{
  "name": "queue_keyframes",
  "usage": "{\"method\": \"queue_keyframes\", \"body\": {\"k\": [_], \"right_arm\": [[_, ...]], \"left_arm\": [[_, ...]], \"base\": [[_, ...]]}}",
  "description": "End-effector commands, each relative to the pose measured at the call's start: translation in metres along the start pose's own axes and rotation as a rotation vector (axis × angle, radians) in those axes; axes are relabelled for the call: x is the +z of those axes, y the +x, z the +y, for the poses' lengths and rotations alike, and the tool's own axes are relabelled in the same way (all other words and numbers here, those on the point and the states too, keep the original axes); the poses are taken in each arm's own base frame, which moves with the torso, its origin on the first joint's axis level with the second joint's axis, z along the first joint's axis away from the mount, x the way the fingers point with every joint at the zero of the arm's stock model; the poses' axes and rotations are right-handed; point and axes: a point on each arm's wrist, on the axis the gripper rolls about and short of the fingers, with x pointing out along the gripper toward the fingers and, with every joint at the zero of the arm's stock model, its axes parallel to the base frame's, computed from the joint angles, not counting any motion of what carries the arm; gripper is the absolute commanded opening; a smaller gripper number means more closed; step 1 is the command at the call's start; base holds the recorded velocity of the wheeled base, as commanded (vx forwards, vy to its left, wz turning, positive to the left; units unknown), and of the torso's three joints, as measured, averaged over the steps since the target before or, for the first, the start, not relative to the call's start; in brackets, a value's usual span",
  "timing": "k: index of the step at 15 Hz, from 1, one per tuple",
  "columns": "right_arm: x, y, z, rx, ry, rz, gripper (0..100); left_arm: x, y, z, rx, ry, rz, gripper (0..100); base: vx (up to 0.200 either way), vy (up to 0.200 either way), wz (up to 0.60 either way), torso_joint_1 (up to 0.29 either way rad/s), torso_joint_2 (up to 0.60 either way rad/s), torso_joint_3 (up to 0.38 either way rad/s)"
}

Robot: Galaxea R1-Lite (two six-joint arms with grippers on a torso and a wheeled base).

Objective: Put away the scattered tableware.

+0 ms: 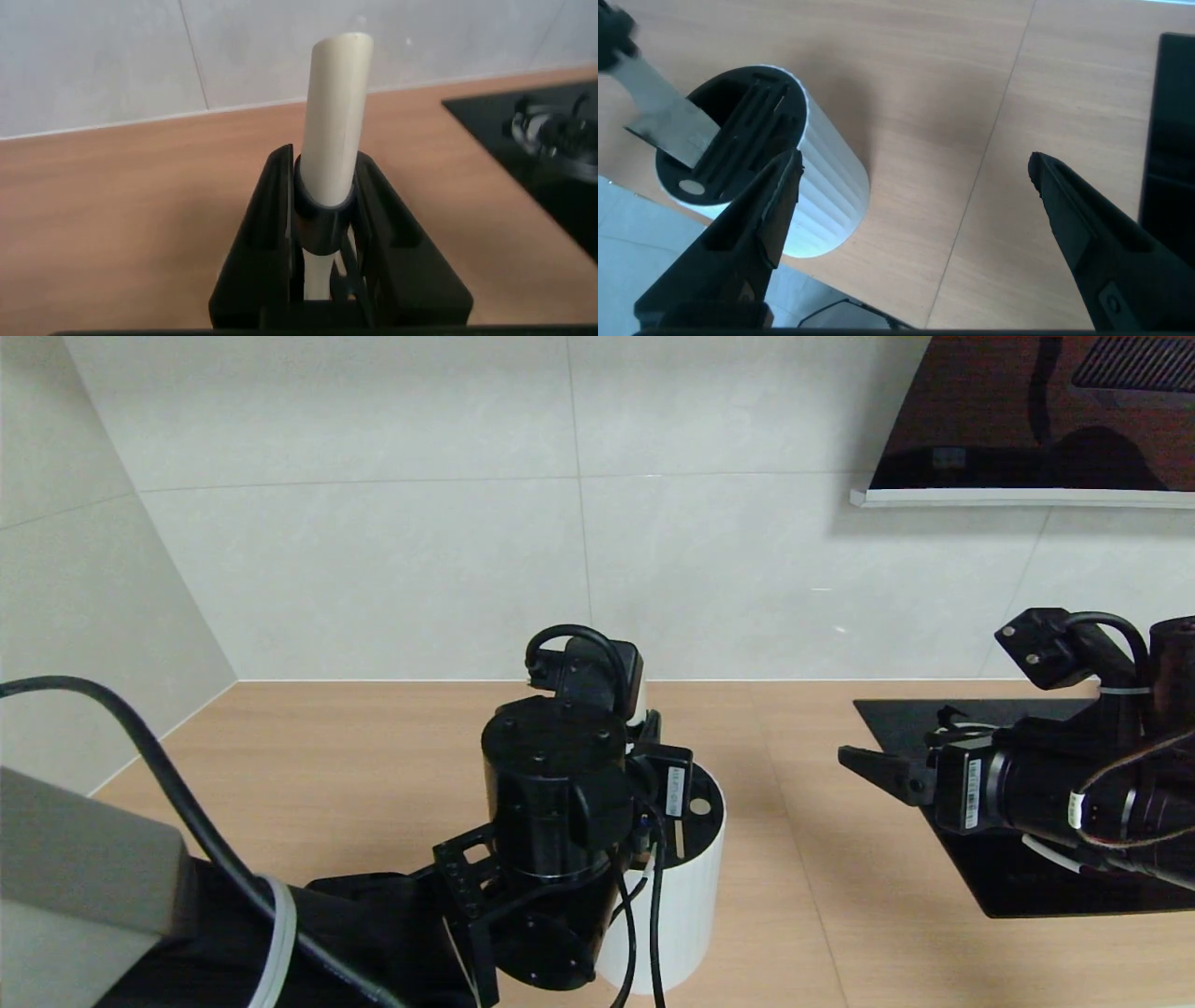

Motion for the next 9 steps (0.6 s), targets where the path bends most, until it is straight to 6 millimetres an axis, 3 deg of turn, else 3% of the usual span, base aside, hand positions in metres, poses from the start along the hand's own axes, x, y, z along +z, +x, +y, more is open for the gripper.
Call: {"method": "queue_keyframes", "body": {"k": [1, 6, 7, 9], "right_arm": [[-0.0006, 0.0007, 0.0001, 0.000, 0.000, 0.003, 100], [-0.0006, 0.0007, 0.0001, 0.000, 0.000, 0.003, 100], [-0.0006, 0.0007, 0.0001, 0.000, 0.000, 0.003, 100], [-0.0004, 0.0003, 0.0001, 0.000, 0.000, 0.002, 100]], "left_arm": [[-0.0063, 0.0017, -0.0021, -0.001, 0.012, 0.014, 0], [-0.0088, 0.0021, -0.0029, -0.002, 0.017, 0.020, 0], [-0.0099, 0.0025, -0.0032, -0.002, 0.019, 0.022, 100], [-0.0118, 0.0030, -0.0035, -0.002, 0.023, 0.027, 100]], "base": [[0.000, 0.000, 0.00, 0.000, 0.00, 0.000], [0.000, 0.000, 0.00, 0.000, 0.00, 0.000], [0.000, 0.000, 0.00, 0.000, 0.00, 0.000], [0.000, 0.000, 0.00, 0.000, 0.00, 0.000]]}}
